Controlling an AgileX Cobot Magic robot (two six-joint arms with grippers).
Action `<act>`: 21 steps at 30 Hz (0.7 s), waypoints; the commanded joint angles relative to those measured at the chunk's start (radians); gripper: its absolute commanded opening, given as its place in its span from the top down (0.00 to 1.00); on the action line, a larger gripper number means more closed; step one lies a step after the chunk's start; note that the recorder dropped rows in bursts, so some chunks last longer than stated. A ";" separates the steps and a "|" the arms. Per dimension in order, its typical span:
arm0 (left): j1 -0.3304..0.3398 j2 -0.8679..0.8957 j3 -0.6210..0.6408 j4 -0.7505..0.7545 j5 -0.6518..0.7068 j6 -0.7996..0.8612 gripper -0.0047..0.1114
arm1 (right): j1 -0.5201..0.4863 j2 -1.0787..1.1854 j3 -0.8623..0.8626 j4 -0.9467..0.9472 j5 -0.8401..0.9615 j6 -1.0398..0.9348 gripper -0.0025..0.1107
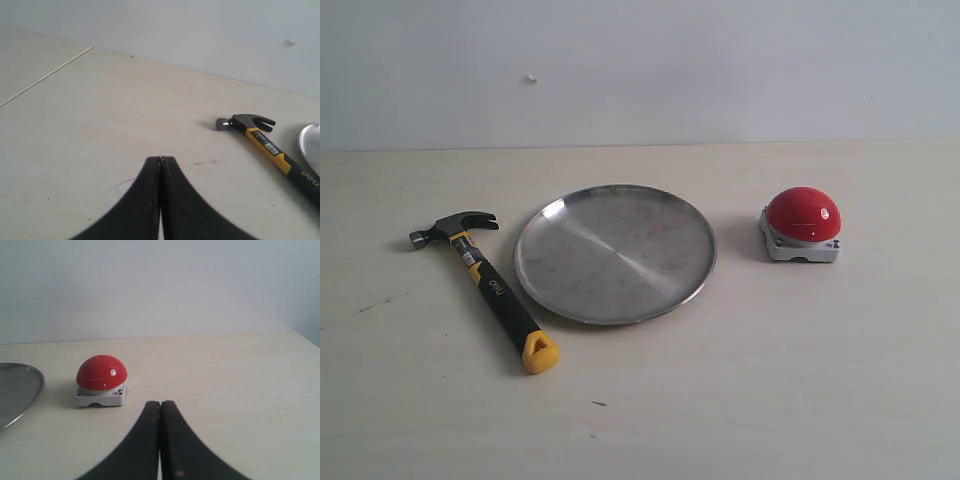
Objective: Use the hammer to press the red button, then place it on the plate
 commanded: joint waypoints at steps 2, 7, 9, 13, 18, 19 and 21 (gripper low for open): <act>-0.004 -0.006 -0.001 0.001 -0.003 0.000 0.96 | -0.006 -0.007 0.005 0.000 -0.008 -0.004 0.98; -0.004 -0.006 -0.001 0.001 -0.003 0.000 0.96 | -0.006 -0.007 0.005 0.000 -0.008 -0.004 0.98; -0.004 -0.006 -0.001 0.001 -0.003 0.000 0.96 | -0.006 -0.007 0.005 0.000 -0.008 -0.004 0.98; -0.004 -0.006 -0.001 0.001 -0.003 0.000 0.96 | -0.006 -0.007 0.005 0.000 -0.008 -0.004 0.98; -0.004 -0.006 -0.001 0.014 -0.017 0.037 0.96 | -0.006 -0.007 0.005 0.000 -0.008 -0.004 0.98; -0.004 -0.006 -0.001 0.006 -0.078 0.027 0.96 | -0.006 -0.007 0.005 0.000 -0.008 -0.004 0.98; -0.004 -0.006 -0.001 -0.034 -0.263 -0.078 0.96 | -0.006 -0.007 0.005 0.000 -0.008 -0.004 0.98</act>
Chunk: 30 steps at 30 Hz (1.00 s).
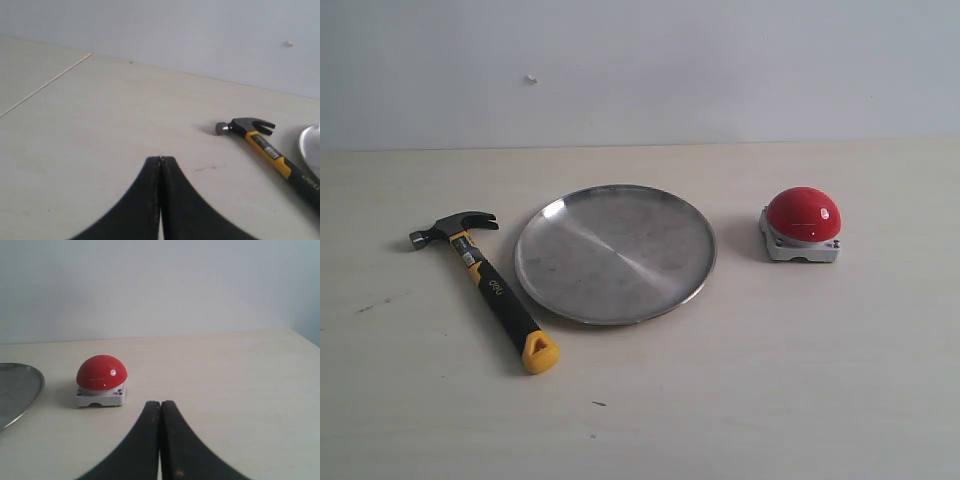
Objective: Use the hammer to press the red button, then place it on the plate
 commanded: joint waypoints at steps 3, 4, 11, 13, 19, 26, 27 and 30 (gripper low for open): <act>-0.004 -0.006 -0.001 -0.038 -0.511 -0.207 0.96 | -0.006 -0.007 0.005 0.000 -0.008 -0.004 0.98; -0.004 -0.006 -0.001 -0.036 -0.563 -0.207 0.96 | -0.006 -0.007 0.005 0.000 -0.008 -0.004 0.98; -0.004 -0.006 -0.001 -0.042 -0.804 -0.347 0.96 | -0.006 -0.007 0.005 0.000 -0.008 -0.004 0.98; -0.004 -0.006 -0.001 -0.062 -0.875 -0.347 0.96 | -0.006 -0.007 0.005 0.000 -0.008 -0.004 0.98; -0.004 -0.006 -0.042 -0.313 -0.843 -0.317 0.96 | -0.006 -0.007 0.005 0.000 -0.008 -0.004 0.98; -0.004 0.331 -0.289 -0.513 -0.492 0.176 0.96 | -0.006 -0.007 0.005 0.000 -0.008 -0.004 0.98; -0.004 0.392 -0.320 -0.518 -0.465 0.198 0.96 | -0.006 -0.007 0.005 0.000 -0.008 -0.004 0.98; -0.004 0.623 -0.452 -0.511 -0.297 0.232 0.96 | -0.006 -0.007 0.005 0.000 -0.008 -0.004 0.98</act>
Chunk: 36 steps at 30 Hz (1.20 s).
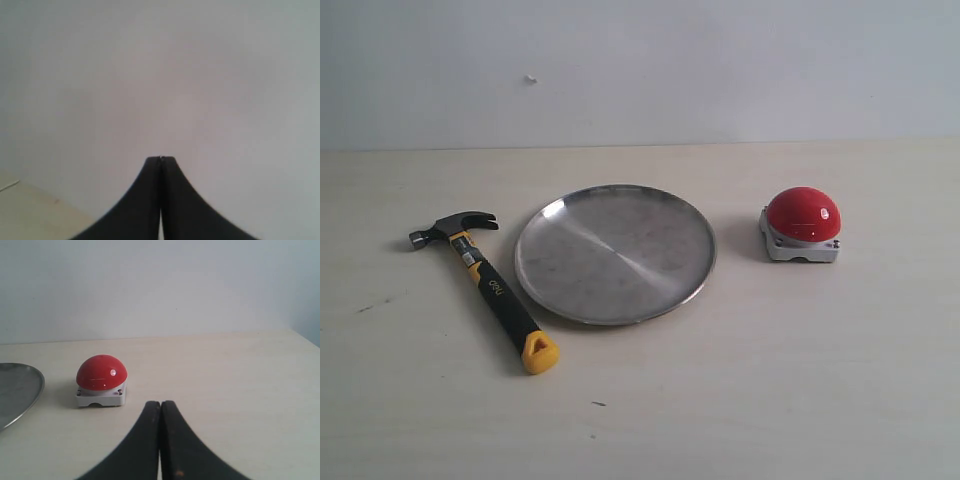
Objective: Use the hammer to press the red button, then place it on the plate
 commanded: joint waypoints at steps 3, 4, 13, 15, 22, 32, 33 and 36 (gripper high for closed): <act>-0.004 0.502 -0.289 -0.016 0.399 0.089 0.96 | -0.006 -0.007 0.005 0.000 -0.008 -0.004 0.98; -0.004 0.576 -0.329 -0.016 0.458 0.094 0.96 | -0.006 -0.007 0.005 0.000 -0.008 -0.004 0.98; -0.066 0.974 -0.595 -0.013 0.804 0.124 0.96 | -0.006 -0.007 0.005 0.000 -0.008 -0.004 0.98; -0.108 1.005 -0.642 -0.013 0.838 0.083 0.96 | -0.006 -0.007 0.005 0.000 -0.008 -0.004 0.98; -0.314 1.244 -1.001 0.269 1.245 -0.360 0.96 | -0.006 -0.007 0.005 0.000 -0.008 -0.004 0.98; -0.452 1.802 -1.453 0.325 1.356 -0.566 0.96 | -0.006 -0.007 0.005 0.000 -0.010 -0.004 0.98; -0.444 1.826 -1.467 0.323 1.343 -0.574 0.96 | -0.006 -0.007 0.005 0.000 -0.010 -0.004 0.98; -0.408 1.868 -1.483 0.319 1.292 -0.574 0.91 | -0.006 -0.007 0.005 0.000 -0.008 -0.004 0.98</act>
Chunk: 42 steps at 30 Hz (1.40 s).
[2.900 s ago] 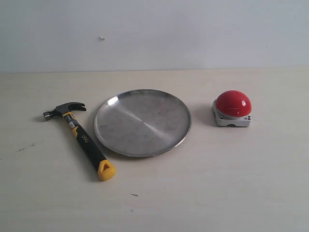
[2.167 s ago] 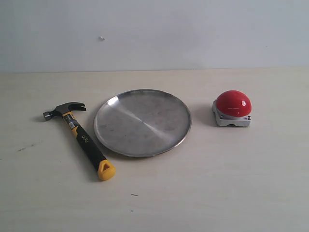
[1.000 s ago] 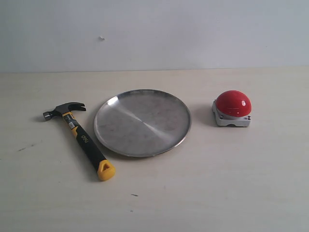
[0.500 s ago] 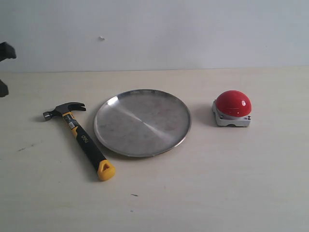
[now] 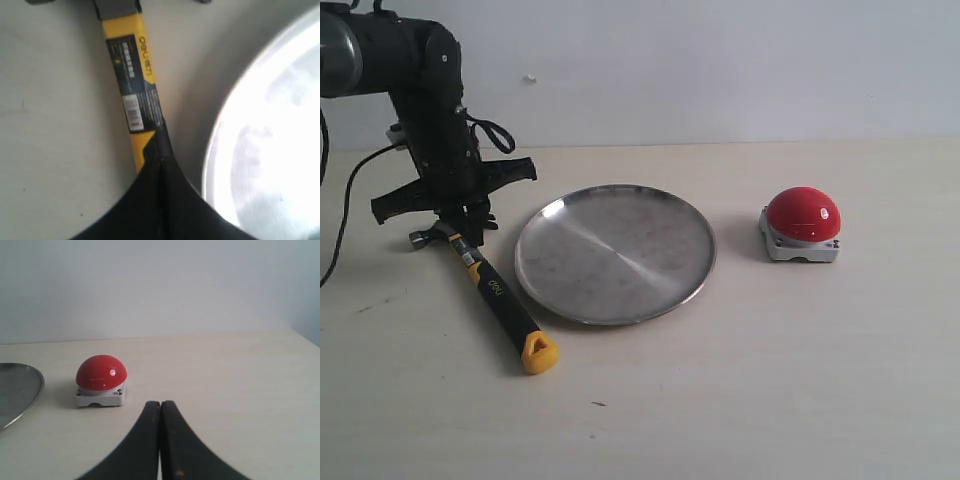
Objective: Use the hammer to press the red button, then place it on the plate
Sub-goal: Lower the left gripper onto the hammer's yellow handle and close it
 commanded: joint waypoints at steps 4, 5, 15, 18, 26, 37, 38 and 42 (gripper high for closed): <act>0.057 0.031 -0.024 0.008 -0.060 -0.001 0.71 | -0.006 -0.007 0.005 0.000 -0.008 -0.004 0.98; 0.057 0.031 -0.024 0.008 -0.060 0.027 0.63 | -0.006 -0.007 0.005 0.000 -0.008 -0.004 0.98; 0.055 0.034 -0.024 0.000 -0.203 0.053 0.33 | -0.006 -0.007 0.005 0.000 -0.008 -0.004 0.98; 0.055 0.034 -0.024 0.000 -0.221 0.020 0.32 | -0.006 -0.007 0.005 0.000 -0.008 -0.004 0.98; 0.055 0.034 -0.024 0.020 -0.156 0.002 0.32 | -0.006 -0.007 0.005 0.000 -0.008 -0.004 0.98; 0.054 0.129 -0.024 0.035 -0.095 -0.051 0.32 | -0.006 -0.007 0.005 0.000 -0.008 -0.004 0.98; 0.054 0.137 -0.024 0.032 -0.097 -0.051 0.32 | -0.006 -0.007 0.005 0.000 -0.008 -0.004 0.98; 0.054 0.149 -0.024 0.030 -0.101 -0.044 0.32 | -0.006 -0.007 0.005 0.000 -0.008 -0.004 0.98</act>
